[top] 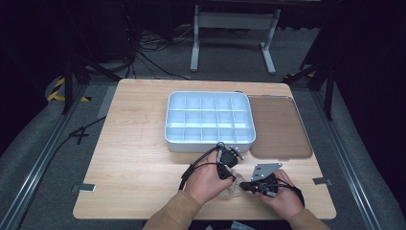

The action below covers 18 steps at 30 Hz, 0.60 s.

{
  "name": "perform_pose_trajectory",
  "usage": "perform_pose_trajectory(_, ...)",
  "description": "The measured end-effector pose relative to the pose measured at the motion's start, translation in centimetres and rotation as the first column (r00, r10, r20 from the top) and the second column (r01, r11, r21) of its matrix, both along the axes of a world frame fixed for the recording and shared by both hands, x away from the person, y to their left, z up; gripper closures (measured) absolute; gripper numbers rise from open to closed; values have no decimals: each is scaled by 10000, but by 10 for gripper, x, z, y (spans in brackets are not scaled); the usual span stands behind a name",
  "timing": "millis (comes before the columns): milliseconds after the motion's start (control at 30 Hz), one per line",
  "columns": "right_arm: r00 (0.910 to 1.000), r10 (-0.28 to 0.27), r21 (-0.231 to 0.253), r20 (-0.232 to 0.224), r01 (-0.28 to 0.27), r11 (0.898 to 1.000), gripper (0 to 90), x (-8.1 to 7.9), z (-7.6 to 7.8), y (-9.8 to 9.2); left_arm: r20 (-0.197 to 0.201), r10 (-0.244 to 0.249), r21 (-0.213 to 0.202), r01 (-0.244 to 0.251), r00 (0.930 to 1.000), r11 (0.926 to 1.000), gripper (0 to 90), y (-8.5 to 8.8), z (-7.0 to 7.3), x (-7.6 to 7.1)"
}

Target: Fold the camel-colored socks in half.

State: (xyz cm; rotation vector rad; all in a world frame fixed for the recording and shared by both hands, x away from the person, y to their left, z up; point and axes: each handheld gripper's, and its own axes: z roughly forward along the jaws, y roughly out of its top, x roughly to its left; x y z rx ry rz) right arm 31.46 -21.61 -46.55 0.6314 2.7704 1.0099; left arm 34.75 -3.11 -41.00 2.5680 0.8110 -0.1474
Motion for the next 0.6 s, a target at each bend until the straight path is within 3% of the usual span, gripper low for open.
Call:
perform_pose_trajectory(100, 10000, -57, 1, 32, 57, 10000, 900, 0, 0, 0, -72, 165, -90, -165, 9998, 9998, 841, -1, -2, 0)
perform_pose_trajectory(267, 10000, -58, -6, 40, 58, 10000, 900, -1, 0, 0, -108, 32, -361, -36, 9999, 9993, 790, -4, -10, 3)
perform_pose_trajectory(333, 10000, -50, -13, 53, 50, 10000, 900, -1, 0, 0, -81, 200, -873, -206, 9998, 9960, 706, -3, -8, 2)
perform_pose_trajectory(433, 10000, -32, 10, 37, 32, 10000, 900, 0, 0, 0, 76, 52, -1679, -39, 10000, 9858, 611, 2, -1, 1)
perform_pose_trajectory(533, 10000, -54, 50, -21, 54, 10000, 899, 0, -1, 0, 354, 61, -2143, 16, 9994, 9768, 560, 8, 7, -4)
perform_pose_trajectory(600, 10000, -63, 39, 47, 63, 10000, 899, -1, -1, 0, 515, 101, -2148, 12, 9986, 9767, 556, 13, 11, -5)
